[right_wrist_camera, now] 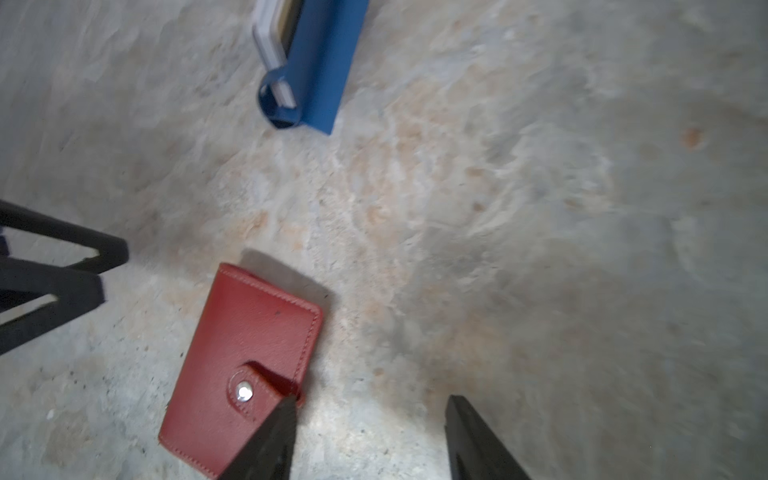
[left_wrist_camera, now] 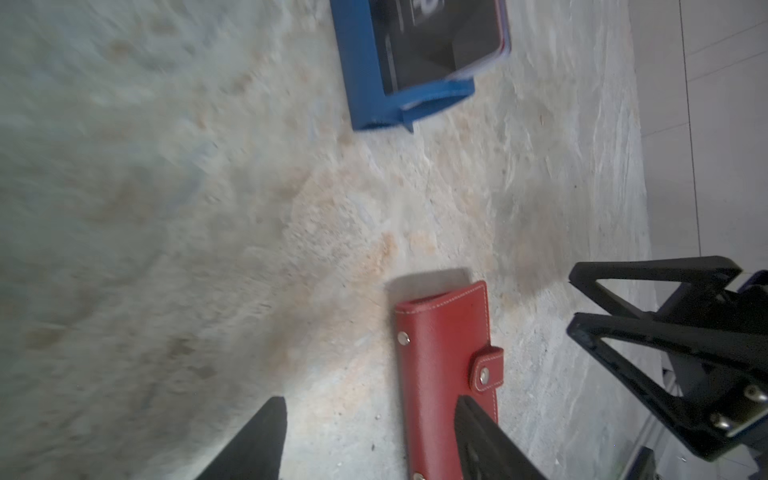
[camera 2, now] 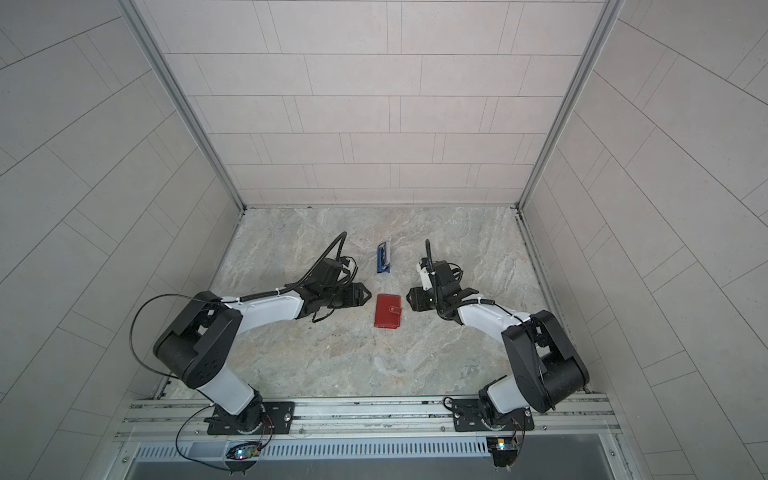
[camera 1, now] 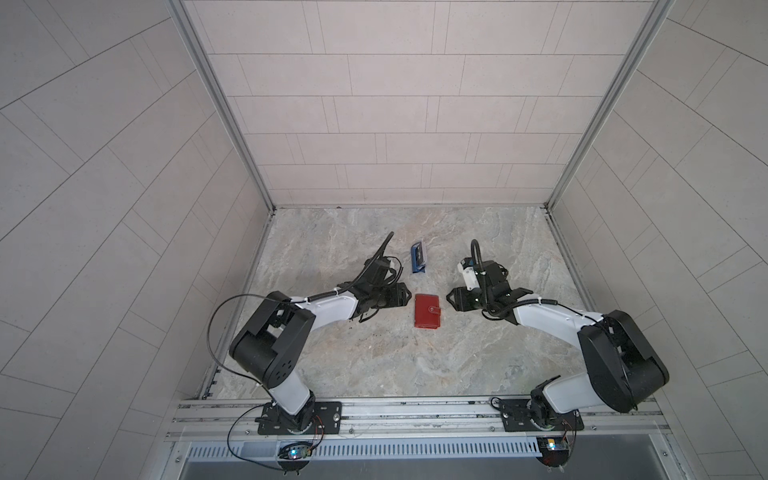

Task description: Put the credit cards into the card holder

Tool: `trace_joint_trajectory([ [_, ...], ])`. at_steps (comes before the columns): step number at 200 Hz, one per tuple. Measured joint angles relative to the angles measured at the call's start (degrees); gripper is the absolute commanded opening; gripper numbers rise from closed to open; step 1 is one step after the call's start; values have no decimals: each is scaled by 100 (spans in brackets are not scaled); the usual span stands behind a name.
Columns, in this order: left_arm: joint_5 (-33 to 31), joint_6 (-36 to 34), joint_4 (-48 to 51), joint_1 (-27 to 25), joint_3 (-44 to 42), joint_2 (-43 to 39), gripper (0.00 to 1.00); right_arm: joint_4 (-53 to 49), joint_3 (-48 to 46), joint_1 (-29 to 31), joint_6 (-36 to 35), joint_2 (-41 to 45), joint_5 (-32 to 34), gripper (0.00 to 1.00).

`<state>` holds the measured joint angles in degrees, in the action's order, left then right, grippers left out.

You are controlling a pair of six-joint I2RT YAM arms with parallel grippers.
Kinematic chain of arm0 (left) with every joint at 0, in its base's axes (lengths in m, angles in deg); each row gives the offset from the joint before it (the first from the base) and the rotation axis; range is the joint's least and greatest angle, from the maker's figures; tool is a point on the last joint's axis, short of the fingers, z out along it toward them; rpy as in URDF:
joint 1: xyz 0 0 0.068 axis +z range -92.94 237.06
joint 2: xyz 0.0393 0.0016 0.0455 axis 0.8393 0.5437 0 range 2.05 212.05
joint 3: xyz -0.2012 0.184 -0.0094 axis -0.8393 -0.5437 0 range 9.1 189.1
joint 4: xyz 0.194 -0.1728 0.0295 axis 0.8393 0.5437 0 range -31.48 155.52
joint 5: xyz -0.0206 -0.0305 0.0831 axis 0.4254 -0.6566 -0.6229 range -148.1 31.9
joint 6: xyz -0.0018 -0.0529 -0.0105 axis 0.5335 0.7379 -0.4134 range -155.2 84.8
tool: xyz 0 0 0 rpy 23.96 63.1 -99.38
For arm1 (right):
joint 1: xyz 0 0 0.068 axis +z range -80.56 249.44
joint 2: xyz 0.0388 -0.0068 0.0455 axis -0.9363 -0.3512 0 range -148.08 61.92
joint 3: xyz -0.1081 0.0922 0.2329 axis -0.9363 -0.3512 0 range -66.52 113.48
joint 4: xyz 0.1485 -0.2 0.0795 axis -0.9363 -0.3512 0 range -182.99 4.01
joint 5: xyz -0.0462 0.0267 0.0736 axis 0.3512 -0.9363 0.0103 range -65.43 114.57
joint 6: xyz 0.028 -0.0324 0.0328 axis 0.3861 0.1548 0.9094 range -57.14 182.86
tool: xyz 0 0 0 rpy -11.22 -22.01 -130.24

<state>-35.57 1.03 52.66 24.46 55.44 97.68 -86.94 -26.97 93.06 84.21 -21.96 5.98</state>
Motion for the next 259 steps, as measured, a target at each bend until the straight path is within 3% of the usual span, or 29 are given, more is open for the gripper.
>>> trace_joint_trajectory([
  [28,313,264,-168,-59,-2,210,63,2,120,271,11,-236,-354,31],
  [70,619,437,-422,-109,-44,280,59,-20,271,385,52,-612,-743,22],
  [181,1268,752,-1032,-234,-68,789,47,0,380,409,55,-1010,-909,24],
  [205,1351,866,-1147,-243,-68,883,37,4,391,409,57,-1029,-918,25],
  [232,1384,1021,-1239,-240,-72,992,20,4,393,415,61,-1032,-918,27],
  [259,1388,1161,-1305,-240,-92,1023,13,4,396,450,76,-1021,-890,32],
])
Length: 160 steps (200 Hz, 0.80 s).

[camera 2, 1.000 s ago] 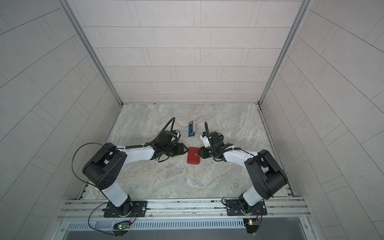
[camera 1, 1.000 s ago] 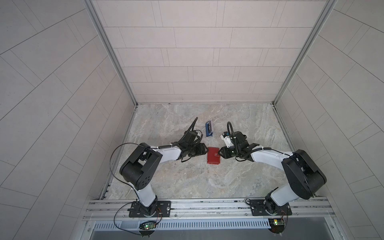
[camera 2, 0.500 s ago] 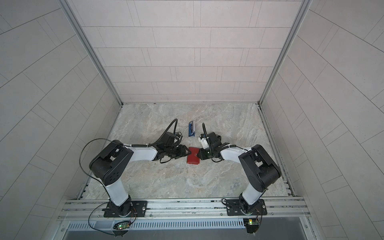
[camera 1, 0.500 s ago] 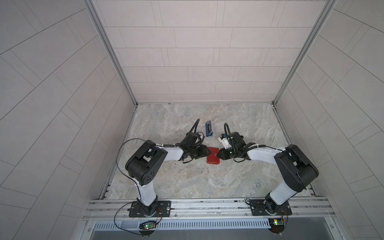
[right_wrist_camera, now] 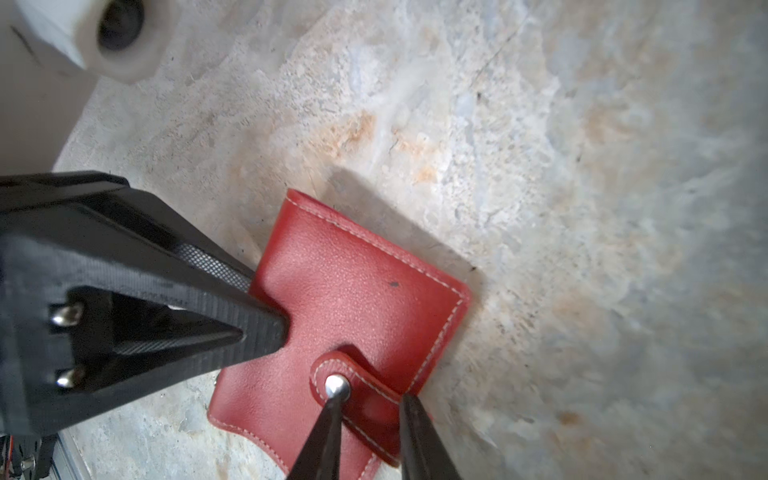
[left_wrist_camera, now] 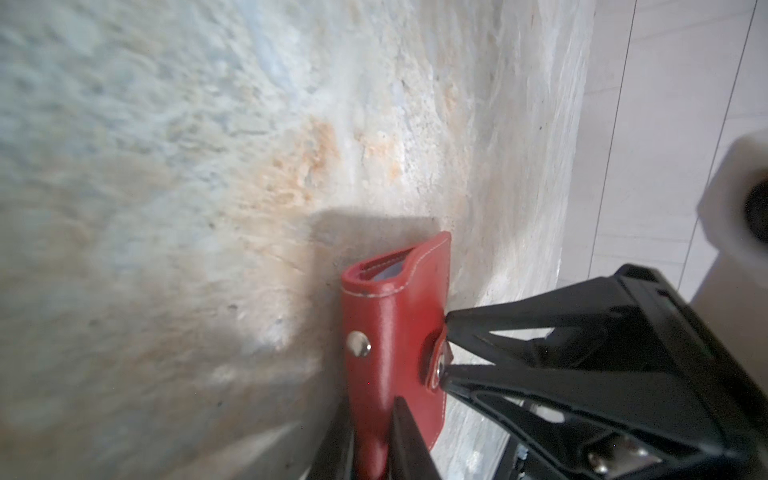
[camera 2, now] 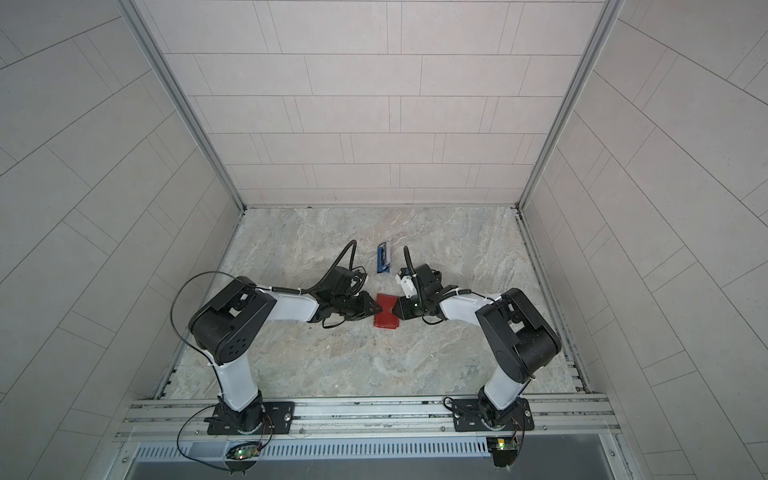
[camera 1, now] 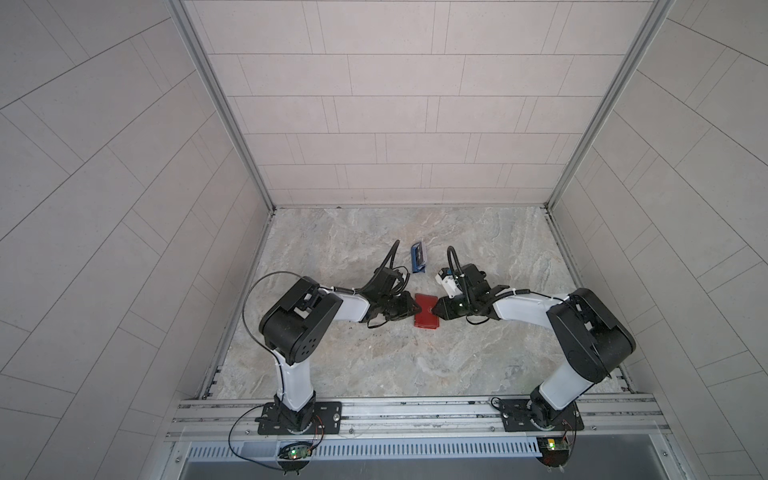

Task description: Put the credit cards into the card holder

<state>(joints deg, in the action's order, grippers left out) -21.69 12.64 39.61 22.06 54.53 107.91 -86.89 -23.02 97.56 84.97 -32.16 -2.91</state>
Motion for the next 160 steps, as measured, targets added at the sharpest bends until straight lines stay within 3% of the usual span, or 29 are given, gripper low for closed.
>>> trace_joint_trajectory([
  [93,-428,352,-184,-256,-188,-177,9,-651,306,610,-114,313,901,36],
  [160,-562,448,-181,-319,-273,-356,9,-850,603,817,-155,-37,1451,35],
])
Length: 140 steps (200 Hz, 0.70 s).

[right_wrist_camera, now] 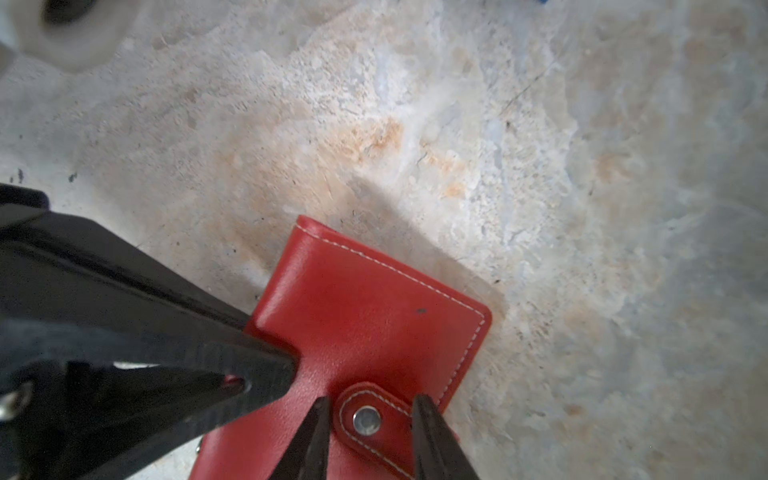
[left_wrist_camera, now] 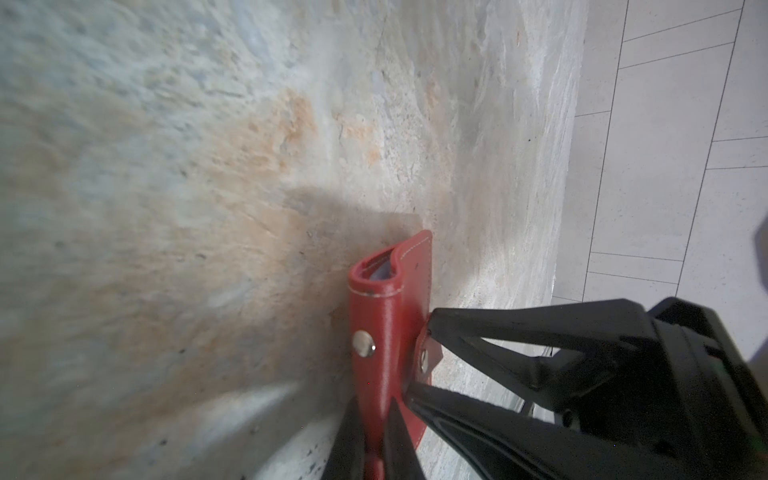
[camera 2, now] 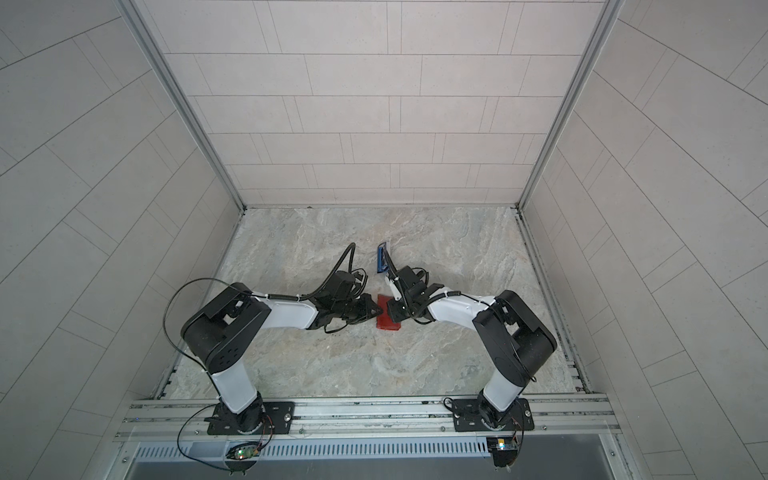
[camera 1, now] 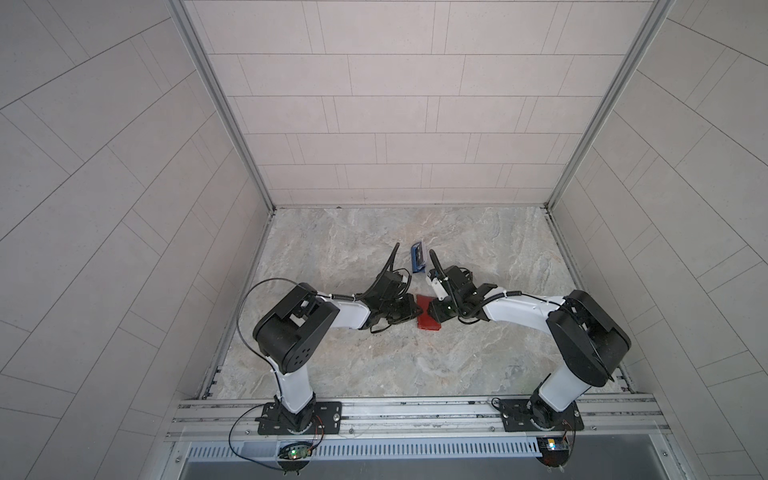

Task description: Put the credit cards into the card holder

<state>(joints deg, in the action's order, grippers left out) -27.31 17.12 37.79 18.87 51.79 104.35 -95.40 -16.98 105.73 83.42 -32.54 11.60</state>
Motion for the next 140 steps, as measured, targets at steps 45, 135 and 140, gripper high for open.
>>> trace_joint_trajectory([
  [45,-63,20,11,-22,-11,-24,9,-160,164,177,-81,-125,444,31],
  [135,-297,-33,107,-68,-9,-164,9,-315,271,422,-85,-35,1086,0],
  [140,-319,-48,114,-74,-9,-181,9,-317,267,422,-83,-17,1093,0],
])
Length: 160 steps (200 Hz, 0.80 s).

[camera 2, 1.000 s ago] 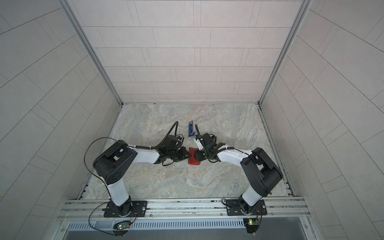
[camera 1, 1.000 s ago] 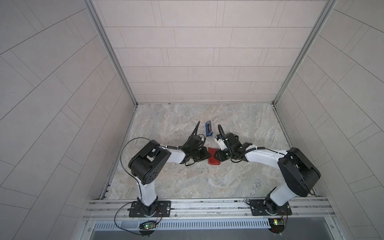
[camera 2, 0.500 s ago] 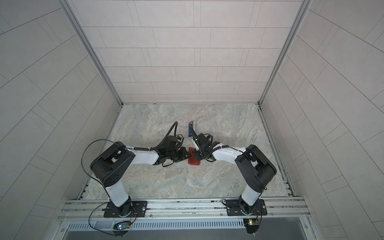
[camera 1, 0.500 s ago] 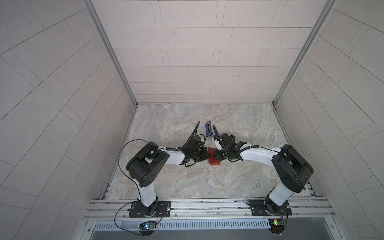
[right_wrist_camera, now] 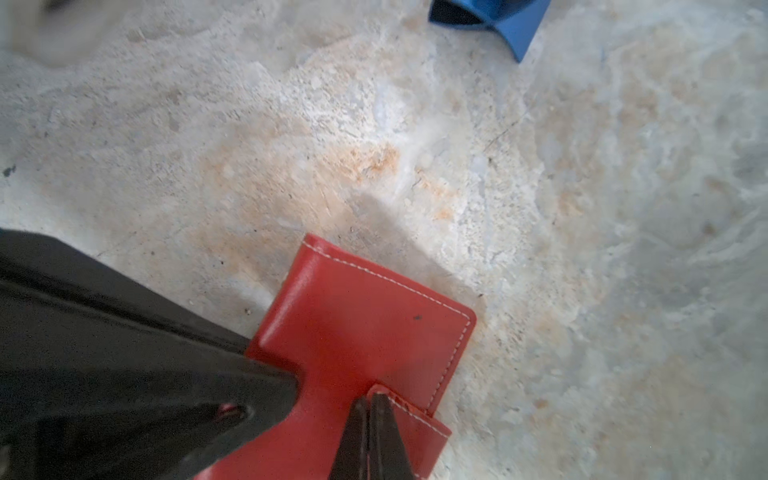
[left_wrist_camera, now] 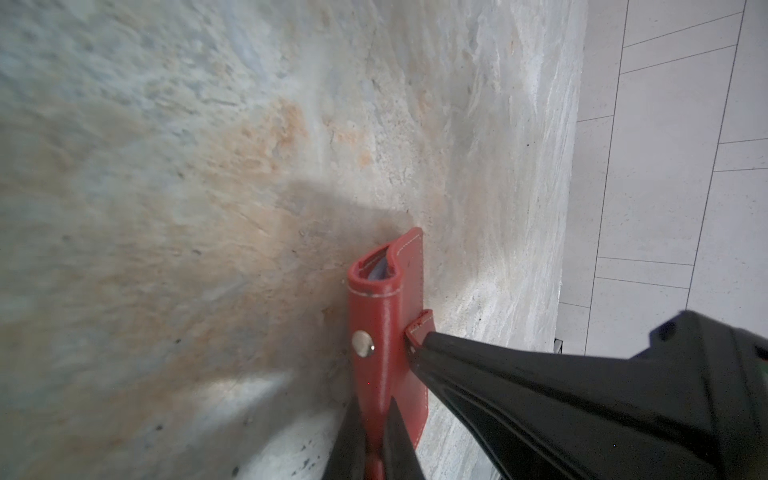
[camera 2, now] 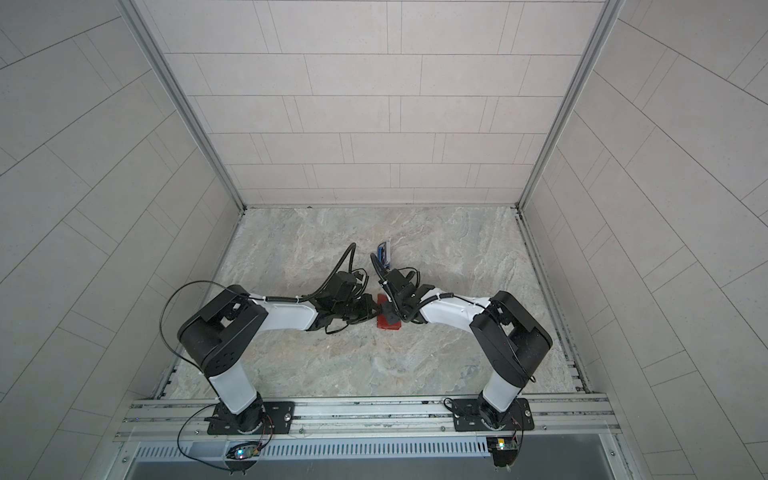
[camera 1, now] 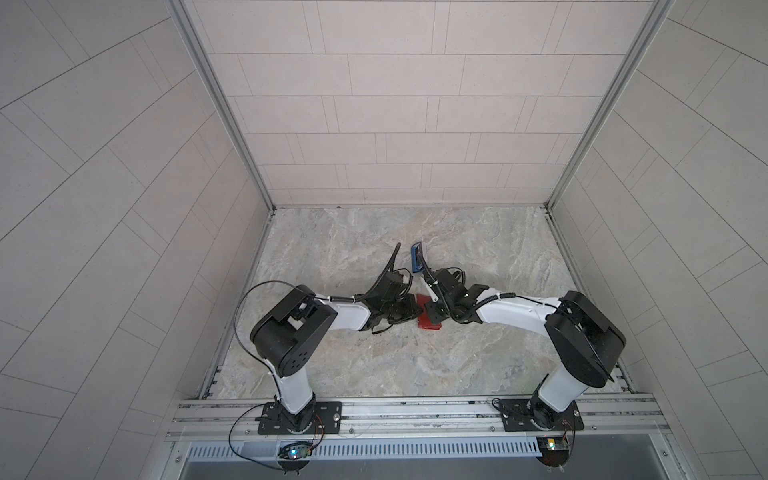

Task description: Put the credit cards into the card holder

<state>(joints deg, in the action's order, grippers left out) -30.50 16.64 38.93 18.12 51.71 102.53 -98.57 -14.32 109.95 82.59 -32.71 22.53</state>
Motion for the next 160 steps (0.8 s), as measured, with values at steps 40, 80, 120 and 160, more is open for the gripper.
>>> trace_joint_trajectory([
  [40,-175,-87,85,-35,0,-155,9,-68,-17,7,28,197,70,0],
  [80,-310,-186,153,-70,17,-289,9,-74,-66,11,101,411,153,0],
  [120,-354,-262,162,-118,52,-291,9,-68,-177,11,251,579,256,0],
  [160,-673,-328,682,-39,-4,-299,9,-398,-313,-256,352,680,798,0],
])
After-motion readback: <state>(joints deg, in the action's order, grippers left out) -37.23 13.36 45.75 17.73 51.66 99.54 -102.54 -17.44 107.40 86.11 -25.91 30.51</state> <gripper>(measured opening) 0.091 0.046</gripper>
